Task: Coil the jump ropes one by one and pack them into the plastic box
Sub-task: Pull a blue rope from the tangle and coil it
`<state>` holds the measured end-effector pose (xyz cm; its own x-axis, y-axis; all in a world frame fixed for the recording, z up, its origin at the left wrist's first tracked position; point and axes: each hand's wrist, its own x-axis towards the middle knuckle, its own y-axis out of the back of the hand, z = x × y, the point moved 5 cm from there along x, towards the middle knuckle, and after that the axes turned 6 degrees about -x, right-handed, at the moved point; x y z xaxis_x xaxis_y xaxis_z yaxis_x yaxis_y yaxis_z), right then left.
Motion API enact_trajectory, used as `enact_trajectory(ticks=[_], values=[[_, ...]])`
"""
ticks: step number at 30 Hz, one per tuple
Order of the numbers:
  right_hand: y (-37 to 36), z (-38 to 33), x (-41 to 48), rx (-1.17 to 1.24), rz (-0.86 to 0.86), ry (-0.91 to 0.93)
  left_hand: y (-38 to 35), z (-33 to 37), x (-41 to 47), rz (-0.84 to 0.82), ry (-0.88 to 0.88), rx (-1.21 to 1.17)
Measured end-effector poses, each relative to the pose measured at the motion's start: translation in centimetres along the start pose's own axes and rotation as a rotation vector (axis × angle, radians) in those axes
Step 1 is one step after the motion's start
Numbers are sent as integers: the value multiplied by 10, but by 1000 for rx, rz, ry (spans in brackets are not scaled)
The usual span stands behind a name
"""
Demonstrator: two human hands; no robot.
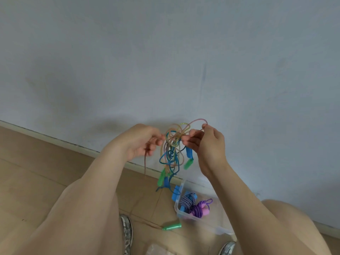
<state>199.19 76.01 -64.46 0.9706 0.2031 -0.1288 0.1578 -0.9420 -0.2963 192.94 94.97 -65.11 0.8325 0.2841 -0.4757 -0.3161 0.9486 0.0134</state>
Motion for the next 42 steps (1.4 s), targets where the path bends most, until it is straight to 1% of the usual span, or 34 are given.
enact_trajectory(ticks=[2, 5, 6, 8, 10, 11, 13, 15, 16, 17, 19, 21, 22, 24, 26, 28, 29, 31, 33, 34, 38, 40, 42], values=[[-2, -4, -1, 9, -52, -3, 0, 1, 0, -16, 2, -7], [-7, -8, -5, -21, -122, 22, -2, -3, 0, 18, 1, 235], [-7, -10, -5, -57, -123, 36, -2, -5, 0, 50, -11, 319], [-5, -15, -4, -84, -104, 59, 1, -6, 2, 170, -84, 409], [-1, -19, -3, 41, -77, 23, 8, -4, 8, 271, -168, 467], [2, -20, -2, 88, -71, -8, 12, -4, 11, 300, -182, 484], [7, -22, 0, 119, -79, -55, 17, -5, 16, 307, -179, 480], [8, -23, 1, 94, -111, -65, 17, -6, 18, 288, -177, 498], [8, -24, 1, 18, -113, -47, 16, -6, 18, 292, -188, 531], [10, -25, 1, -139, -104, 7, 17, -6, 17, 312, -199, 581], [13, -28, 3, -653, -103, 211, 21, -7, 17, 376, -209, 651], [10, -24, 1, -1127, -197, 423, 22, -6, 17, 389, -194, 600], [8, -17, 0, -1287, -270, 478, 21, -4, 15, 373, -190, 542], [2, -6, -4, -1478, -370, 479, 18, 1, 11, 336, -182, 440], [-2, -2, -7, -1556, -418, 423, 16, 4, 6, 312, -156, 363], [-4, 1, -9, -1554, -454, 385, 16, 3, 3, 272, -101, 346], [-4, 1, -9, -1554, -445, 391, 17, 1, 3, 254, -78, 343], [-5, -2, -8, -1538, -355, 477, 16, 0, 3, 224, -56, 339], [-6, -4, -7, -1458, -280, 537, 15, -1, 3, 206, -42, 343], [-7, -2, -5, -1383, -293, 522, 13, -2, 4, 188, -40, 351], [-16, 3, -9, -987, -468, 392, 5, -1, -2, 131, -36, 399], [-18, -1, -12, -885, -490, 373, 4, 3, -7, 99, -57, 375], [-17, -6, -14, -845, -491, 345, 4, 6, -11, 48, -74, 351]])
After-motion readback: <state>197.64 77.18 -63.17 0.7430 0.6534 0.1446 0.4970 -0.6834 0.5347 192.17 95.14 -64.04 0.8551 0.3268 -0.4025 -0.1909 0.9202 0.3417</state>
